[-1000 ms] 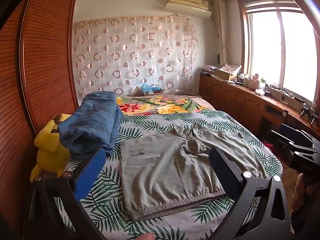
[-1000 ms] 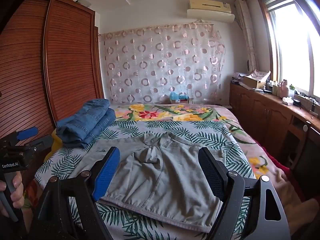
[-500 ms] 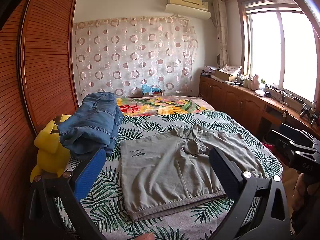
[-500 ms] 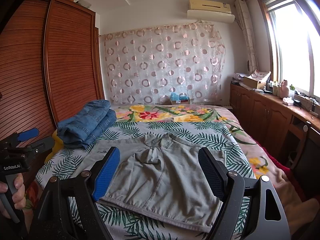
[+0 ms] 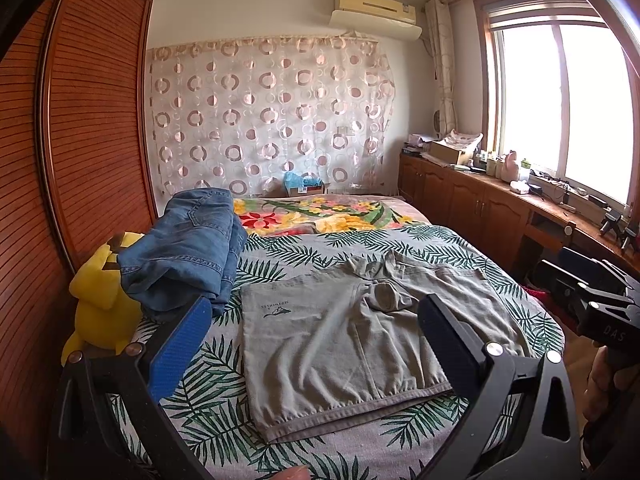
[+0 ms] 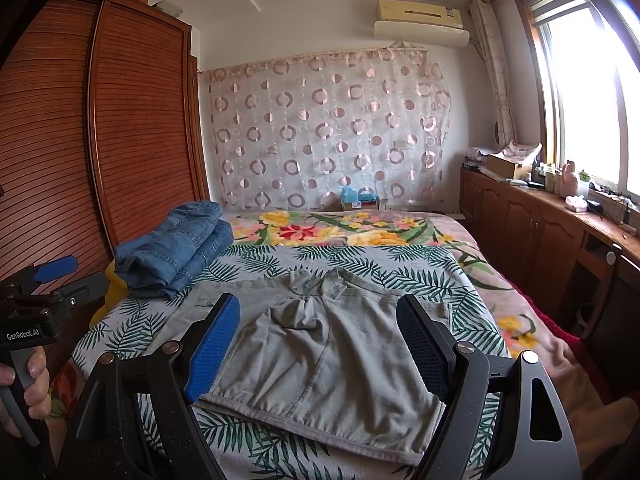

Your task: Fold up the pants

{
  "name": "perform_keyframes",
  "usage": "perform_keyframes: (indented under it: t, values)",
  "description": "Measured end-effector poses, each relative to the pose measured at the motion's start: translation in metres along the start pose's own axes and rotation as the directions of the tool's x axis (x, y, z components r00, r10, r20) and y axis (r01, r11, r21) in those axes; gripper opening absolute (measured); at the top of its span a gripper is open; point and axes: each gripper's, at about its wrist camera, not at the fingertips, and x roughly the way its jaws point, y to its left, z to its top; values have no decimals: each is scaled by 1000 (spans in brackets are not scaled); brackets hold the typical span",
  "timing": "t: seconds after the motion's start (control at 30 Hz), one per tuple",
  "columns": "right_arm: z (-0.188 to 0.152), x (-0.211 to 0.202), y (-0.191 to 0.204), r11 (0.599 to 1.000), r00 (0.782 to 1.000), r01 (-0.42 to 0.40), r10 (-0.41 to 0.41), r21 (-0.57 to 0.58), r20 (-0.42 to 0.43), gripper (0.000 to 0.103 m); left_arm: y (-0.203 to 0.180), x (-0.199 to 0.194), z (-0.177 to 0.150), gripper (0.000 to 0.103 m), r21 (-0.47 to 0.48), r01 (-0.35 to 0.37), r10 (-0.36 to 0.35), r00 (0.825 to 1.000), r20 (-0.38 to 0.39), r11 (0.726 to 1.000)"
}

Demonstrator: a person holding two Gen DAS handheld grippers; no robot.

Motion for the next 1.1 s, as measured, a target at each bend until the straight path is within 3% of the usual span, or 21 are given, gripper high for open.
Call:
perform_keyframes:
  t: [1.1]
  values:
    - [0, -1, 1, 1000, 1000, -5, 5, 1, 8, 82, -1, -4, 7, 103, 2, -2, 2, 1000, 12, 1000]
